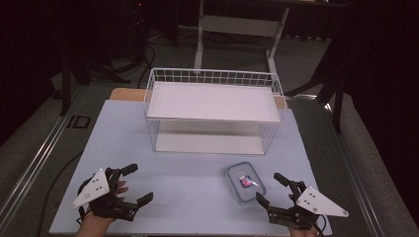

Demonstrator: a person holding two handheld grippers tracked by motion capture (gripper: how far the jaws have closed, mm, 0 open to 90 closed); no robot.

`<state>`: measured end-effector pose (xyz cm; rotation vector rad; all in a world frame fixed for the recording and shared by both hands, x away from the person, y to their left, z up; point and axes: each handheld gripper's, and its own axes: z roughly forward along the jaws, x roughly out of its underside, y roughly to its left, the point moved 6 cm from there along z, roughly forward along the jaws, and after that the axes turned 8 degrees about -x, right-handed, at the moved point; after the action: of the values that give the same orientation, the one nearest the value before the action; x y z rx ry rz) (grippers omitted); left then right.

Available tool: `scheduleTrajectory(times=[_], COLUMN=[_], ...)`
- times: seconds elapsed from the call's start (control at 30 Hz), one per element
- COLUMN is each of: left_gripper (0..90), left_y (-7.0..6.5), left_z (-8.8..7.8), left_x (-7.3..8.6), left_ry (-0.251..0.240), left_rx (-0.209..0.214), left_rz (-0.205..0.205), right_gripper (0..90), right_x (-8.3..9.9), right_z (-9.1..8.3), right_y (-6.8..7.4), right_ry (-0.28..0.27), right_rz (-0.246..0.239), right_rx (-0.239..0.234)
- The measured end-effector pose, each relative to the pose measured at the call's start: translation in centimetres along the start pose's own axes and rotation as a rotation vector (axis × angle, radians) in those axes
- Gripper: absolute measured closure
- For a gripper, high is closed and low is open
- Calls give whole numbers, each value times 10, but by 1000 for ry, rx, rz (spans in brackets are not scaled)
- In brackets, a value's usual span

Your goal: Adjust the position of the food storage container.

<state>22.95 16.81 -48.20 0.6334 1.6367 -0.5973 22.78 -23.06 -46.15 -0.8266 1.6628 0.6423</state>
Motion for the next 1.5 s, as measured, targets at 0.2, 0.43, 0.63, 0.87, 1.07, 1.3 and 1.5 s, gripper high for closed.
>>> scheduleTrajectory(times=[0.2, 0.43, 0.63, 0.87, 1.07, 1.3, 1.5], left_gripper=[27, 27, 27, 27, 27, 27, 28], left_y=[-4, -3, -1, -4, -5, -4, -7], left_z=[2, 3, 4, 7, 7, 8, 8], left_x=[2, 3, 4, 5, 6, 7, 7], left_ry=[14, 12, 10, 17, 24, 24, 28], left_rx=[8, -1, -9, 2, 3, 9, 15], left_rz=[12, 8, 2, 8, 14, 11, 20], right_gripper=[173, 128, 127, 199, 516, 793, 899], right_x=[-4, -15, -16, 0, 14, 29, 47], right_z=[0, 1, 10, 15, 12, 8, 11], right_y=[4, 7, 0, -21, -39, -57, -64], right_ry=[-5, -4, 28, 105, 160, 215, 294], right_rz=[7, 12, 72, 80, 98, 125, 120], right_rx=[-19, -34, -82, 8, 43, 107, 139])
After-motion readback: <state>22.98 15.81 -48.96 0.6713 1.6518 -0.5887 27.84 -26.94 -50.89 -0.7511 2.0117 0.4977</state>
